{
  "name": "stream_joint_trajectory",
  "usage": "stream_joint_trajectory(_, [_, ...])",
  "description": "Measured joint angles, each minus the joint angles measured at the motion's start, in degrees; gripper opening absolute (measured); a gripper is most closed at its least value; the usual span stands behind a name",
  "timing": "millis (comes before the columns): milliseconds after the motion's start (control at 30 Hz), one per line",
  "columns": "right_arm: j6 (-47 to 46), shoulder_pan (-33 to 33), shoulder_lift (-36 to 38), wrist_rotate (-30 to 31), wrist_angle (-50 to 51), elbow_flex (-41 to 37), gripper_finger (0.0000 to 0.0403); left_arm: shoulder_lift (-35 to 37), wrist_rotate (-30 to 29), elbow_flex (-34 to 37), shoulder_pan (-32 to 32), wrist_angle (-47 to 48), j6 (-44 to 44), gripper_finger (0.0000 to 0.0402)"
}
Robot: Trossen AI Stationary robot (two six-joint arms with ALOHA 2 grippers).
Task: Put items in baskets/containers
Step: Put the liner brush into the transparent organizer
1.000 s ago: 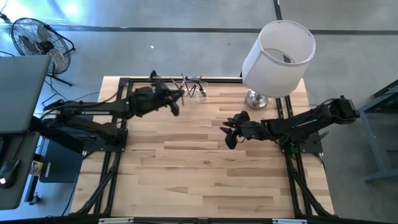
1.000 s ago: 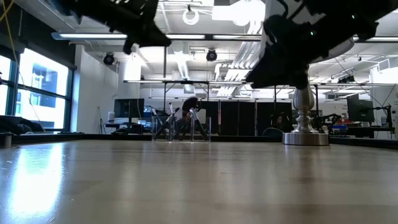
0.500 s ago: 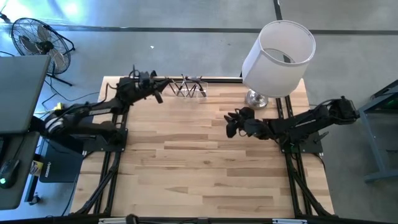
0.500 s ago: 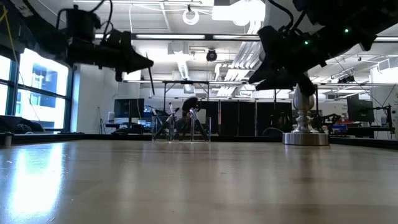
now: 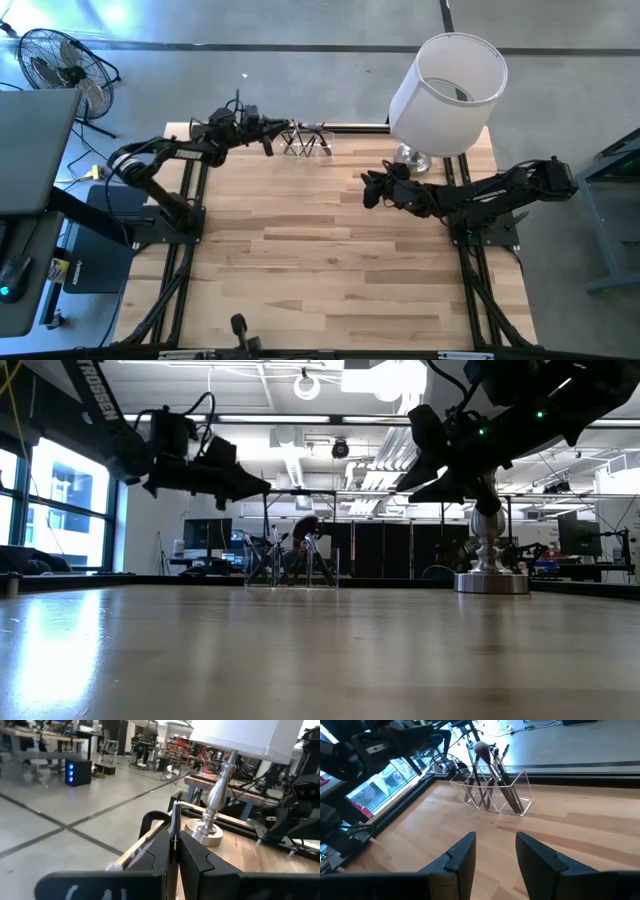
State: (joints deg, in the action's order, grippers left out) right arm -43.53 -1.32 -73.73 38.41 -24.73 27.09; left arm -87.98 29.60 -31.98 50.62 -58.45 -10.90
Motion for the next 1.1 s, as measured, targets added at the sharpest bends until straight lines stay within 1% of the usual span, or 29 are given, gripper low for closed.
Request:
stream_joint_trajectory(167, [-0.1,0.0,0.0,0.0,0.0,0.0,0.0133,-4.6,-0.5,-3.6,0.1,0.5,1.2,0.0013])
stream_joint_trajectory(367, [-0.2,-0.1,0.0,0.0,0.0,0.0,0.0133,-8.0,0.7,-5.3,0.4,2.0,1.7,0.0013])
stream_joint_trajectory(467, [-0.2,-0.1,0.0,0.0,0.0,0.0,0.0133,-8.3,0.9,-5.3,0.4,2.0,2.0,0.0013])
stream_joint_trajectory(600, [-0.1,-0.1,0.0,0.6,0.0,0.0,0.0133,-8.3,0.9,-5.3,0.4,2.6,4.9,0.0012])
stream_joint_trajectory(800, [0.0,-1.0,0.0,0.7,0.0,0.0,0.0133,-8.4,-0.8,-5.4,0.0,8.4,6.2,0.0033])
stream_joint_trajectory(900, [0.0,-1.6,0.0,0.6,0.0,0.0,0.0133,-8.4,-1.6,-5.4,-0.3,10.9,6.6,0.0036])
stream_joint_trajectory(1100, [0.0,-2.3,0.0,0.1,0.0,0.0,0.0133,-8.4,-2.1,-5.4,-0.5,11.6,6.6,0.0036])
